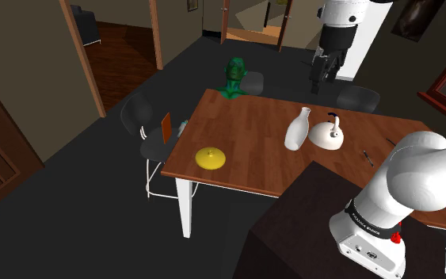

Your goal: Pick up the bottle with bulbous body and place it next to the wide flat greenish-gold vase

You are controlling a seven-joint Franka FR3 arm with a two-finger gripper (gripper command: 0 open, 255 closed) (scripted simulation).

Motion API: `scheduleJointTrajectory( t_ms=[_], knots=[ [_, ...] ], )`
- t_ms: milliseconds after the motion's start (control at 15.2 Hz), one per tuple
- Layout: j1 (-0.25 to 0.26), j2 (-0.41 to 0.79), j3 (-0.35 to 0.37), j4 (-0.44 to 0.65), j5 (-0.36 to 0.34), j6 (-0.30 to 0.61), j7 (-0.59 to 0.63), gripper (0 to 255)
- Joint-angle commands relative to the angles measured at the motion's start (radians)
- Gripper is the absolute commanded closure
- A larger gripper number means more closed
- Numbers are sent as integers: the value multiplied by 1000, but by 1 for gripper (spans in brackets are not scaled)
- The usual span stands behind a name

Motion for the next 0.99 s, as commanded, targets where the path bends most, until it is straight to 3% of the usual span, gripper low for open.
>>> scheduleJointTrajectory(
  t_ms=[0,462,924],
  knots=[
    [0,0,0,0,0,0,0,0],
    [-43,96,-147,-53,-92,160,-150,0],
    [-76,265,-291,-40,-150,328,-297,0]
  ],
)
